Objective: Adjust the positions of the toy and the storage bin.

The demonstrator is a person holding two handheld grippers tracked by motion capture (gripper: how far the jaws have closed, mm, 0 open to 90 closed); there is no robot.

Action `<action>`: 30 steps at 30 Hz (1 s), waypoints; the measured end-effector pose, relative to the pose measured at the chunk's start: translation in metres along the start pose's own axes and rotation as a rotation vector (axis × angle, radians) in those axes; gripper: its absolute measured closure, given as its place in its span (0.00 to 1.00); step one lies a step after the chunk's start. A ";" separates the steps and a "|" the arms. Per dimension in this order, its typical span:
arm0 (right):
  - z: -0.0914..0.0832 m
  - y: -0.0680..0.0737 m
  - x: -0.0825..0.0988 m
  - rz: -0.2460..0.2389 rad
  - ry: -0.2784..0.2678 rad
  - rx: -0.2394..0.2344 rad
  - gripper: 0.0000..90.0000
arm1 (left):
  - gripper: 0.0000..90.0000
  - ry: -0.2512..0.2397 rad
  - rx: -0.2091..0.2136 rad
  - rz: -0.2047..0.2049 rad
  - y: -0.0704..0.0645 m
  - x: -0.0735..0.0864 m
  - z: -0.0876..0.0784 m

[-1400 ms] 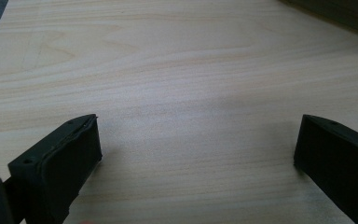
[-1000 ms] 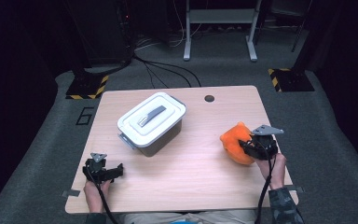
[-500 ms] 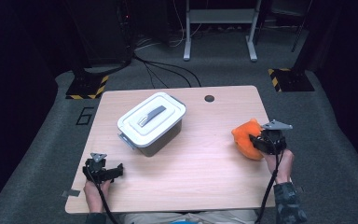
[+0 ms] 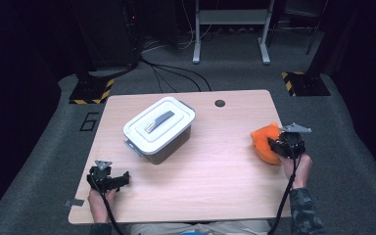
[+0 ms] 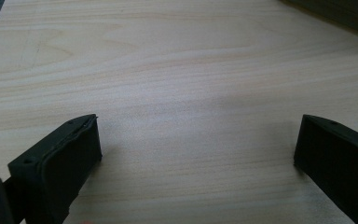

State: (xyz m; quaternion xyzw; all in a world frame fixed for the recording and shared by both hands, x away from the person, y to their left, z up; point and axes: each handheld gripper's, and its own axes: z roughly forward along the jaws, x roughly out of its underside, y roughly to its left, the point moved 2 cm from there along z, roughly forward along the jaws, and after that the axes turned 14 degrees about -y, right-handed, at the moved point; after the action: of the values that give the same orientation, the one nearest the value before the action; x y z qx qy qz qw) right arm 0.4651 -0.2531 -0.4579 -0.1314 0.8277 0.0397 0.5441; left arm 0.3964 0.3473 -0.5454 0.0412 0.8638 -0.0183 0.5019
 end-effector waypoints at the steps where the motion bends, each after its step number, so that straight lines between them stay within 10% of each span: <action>1: 0.002 -0.001 0.001 0.003 0.006 0.003 0.60 | 0.00 0.000 0.000 0.000 0.000 0.000 0.000; 6: 0.004 -0.003 0.003 0.012 -0.002 0.006 0.58 | 0.00 0.001 0.000 -0.001 0.000 0.000 0.000; 16: 0.004 -0.002 0.003 0.069 -0.015 0.002 0.16 | 0.00 -0.001 -0.001 0.001 0.000 0.000 0.000; 30: -0.036 0.029 0.002 -0.008 -0.095 -0.103 0.06 | 0.00 0.012 0.007 -0.015 0.001 0.000 0.000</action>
State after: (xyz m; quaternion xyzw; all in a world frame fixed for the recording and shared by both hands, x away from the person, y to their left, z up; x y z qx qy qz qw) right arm 0.4246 -0.2330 -0.4473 -0.1607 0.7972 0.0864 0.5755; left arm 0.3969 0.3485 -0.5453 0.0364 0.8670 -0.0250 0.4964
